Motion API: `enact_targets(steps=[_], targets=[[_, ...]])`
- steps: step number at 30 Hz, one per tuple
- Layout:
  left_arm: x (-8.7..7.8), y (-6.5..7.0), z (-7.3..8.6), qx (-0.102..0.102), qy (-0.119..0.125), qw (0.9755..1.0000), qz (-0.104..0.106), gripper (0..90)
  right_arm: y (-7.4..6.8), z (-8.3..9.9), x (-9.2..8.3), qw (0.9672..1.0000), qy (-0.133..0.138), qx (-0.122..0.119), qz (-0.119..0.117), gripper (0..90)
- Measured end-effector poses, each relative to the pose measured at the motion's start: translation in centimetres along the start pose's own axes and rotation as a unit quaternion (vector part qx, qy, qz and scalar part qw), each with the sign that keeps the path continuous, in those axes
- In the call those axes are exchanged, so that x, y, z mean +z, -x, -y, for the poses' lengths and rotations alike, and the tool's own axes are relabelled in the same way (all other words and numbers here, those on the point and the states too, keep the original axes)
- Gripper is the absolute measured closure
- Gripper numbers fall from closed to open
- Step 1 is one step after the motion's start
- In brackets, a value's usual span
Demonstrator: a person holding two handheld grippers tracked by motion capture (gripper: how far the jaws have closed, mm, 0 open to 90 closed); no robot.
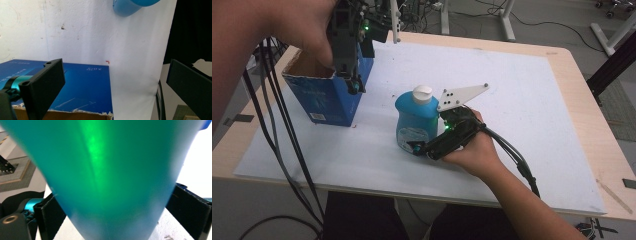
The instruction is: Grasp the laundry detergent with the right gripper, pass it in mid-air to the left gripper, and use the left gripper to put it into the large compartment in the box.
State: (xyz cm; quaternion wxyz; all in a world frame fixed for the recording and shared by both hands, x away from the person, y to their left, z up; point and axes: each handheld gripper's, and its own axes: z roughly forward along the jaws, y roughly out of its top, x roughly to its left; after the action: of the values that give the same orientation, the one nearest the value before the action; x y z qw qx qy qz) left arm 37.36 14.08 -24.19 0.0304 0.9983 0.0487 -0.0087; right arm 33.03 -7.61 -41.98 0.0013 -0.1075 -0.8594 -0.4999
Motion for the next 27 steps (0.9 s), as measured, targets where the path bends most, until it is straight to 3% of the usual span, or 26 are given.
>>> enact_targets(steps=[16,18,27], targets=[[0.21,-0.13,0.07,-0.006,-0.002,1.0000,0.005,1.7,-0.54,0.17,0.06,0.9995,0.021,-0.018,0.017,20.1],[0.21,-0.10,0.01,-0.006,-0.002,1.0000,0.004,1.7,-0.47,0.21,-0.08,0.9993,0.028,-0.017,0.016,25.4],[0.27,-0.16,0.16,-0.009,-0.004,0.9999,0.005,1.7,-0.45,0.29,0.02,0.9993,0.026,-0.020,0.020,29.7]])
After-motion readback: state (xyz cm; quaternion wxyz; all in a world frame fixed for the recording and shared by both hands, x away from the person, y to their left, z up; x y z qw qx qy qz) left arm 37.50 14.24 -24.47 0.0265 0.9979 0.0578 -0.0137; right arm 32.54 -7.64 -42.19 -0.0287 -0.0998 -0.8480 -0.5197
